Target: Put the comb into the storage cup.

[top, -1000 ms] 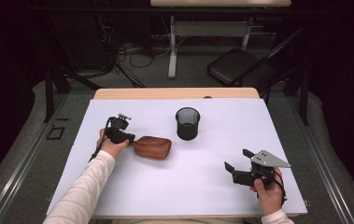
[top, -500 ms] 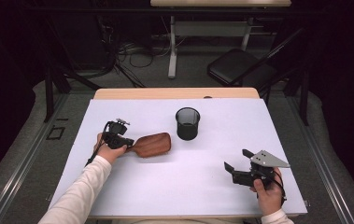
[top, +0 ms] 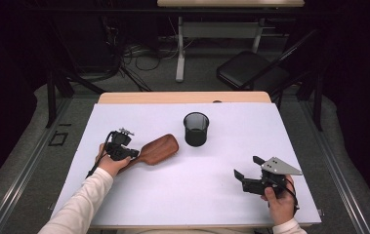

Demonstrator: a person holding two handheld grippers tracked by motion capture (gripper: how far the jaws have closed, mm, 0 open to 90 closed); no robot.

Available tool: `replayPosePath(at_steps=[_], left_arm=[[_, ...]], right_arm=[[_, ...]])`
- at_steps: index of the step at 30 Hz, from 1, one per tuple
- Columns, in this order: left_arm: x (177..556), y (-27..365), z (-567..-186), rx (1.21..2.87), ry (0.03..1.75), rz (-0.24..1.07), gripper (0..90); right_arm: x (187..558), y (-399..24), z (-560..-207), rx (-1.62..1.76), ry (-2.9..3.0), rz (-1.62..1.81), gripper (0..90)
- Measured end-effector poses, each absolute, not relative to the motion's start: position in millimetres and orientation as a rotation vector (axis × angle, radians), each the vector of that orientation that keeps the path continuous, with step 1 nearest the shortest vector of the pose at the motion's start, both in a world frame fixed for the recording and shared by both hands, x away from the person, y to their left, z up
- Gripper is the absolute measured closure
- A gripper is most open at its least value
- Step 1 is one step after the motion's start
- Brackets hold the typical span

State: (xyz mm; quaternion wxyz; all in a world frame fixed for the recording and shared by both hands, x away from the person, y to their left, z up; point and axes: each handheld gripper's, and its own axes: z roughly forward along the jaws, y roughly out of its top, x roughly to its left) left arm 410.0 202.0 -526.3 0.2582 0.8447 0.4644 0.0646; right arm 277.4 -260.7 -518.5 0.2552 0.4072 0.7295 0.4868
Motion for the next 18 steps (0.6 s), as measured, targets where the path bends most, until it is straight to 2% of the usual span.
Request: replayPosePath(at_steps=[18], left_arm=[[397.7,201.5,-525.0,2.298,1.236,0.144,89.5]], right_arm=[[277.5,-259.8,-518.7,1.101,1.982,1.325,14.1]])
